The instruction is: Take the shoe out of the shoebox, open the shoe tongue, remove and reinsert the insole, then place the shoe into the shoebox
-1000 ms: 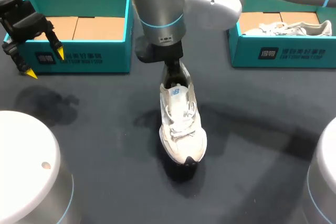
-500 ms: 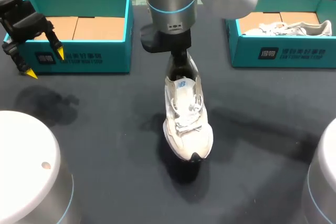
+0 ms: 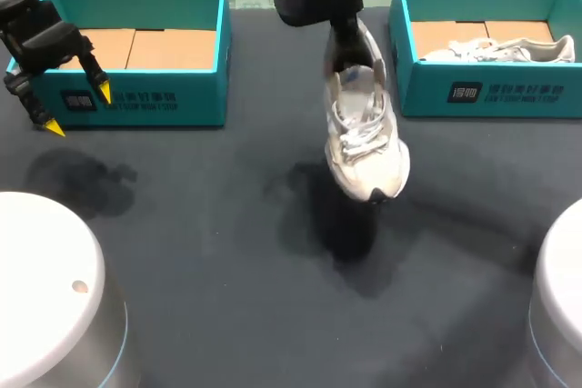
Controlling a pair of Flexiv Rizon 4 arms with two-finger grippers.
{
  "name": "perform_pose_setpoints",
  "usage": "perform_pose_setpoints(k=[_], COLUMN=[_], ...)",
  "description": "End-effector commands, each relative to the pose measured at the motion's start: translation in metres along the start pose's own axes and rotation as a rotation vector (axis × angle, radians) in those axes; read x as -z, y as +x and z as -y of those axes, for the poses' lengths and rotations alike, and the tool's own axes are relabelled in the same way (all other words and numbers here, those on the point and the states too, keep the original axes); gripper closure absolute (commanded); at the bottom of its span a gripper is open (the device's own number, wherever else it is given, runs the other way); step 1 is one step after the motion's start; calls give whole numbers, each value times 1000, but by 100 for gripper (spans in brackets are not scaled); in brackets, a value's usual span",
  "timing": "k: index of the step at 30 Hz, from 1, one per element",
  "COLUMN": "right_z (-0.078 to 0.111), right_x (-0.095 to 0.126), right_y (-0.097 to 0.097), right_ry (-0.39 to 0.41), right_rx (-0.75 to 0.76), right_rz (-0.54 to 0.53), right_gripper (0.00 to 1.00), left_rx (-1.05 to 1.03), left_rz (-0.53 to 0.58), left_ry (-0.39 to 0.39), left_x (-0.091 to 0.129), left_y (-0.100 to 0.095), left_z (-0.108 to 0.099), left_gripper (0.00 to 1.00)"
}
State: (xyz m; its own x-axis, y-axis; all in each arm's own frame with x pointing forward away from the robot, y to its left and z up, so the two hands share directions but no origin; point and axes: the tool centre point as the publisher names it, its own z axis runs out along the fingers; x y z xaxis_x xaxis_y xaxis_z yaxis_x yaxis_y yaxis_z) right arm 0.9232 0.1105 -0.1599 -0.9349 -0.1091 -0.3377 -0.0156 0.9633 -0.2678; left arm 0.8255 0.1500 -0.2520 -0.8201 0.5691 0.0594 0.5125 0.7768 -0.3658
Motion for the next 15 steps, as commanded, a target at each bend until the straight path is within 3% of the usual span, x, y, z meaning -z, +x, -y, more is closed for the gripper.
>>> perform_pose_setpoints(k=[1, 12, 15], right_z=[15, 15, 41], right_x=[8, 8, 5], right_y=[-24, -24, -42], right_ry=[-36, -36, -4], right_rx=[19, 19, -24], right_rz=[5, 5, 23], right_gripper=[100, 100, 100], left_rx=[0, 0, 0], left_rz=[-1, -1, -1], left_ry=[-3, -3, -3], left_x=[0, 0, 0], left_y=[0, 0, 0], left_z=[0, 0, 0], left_gripper=[0, 0, 0])
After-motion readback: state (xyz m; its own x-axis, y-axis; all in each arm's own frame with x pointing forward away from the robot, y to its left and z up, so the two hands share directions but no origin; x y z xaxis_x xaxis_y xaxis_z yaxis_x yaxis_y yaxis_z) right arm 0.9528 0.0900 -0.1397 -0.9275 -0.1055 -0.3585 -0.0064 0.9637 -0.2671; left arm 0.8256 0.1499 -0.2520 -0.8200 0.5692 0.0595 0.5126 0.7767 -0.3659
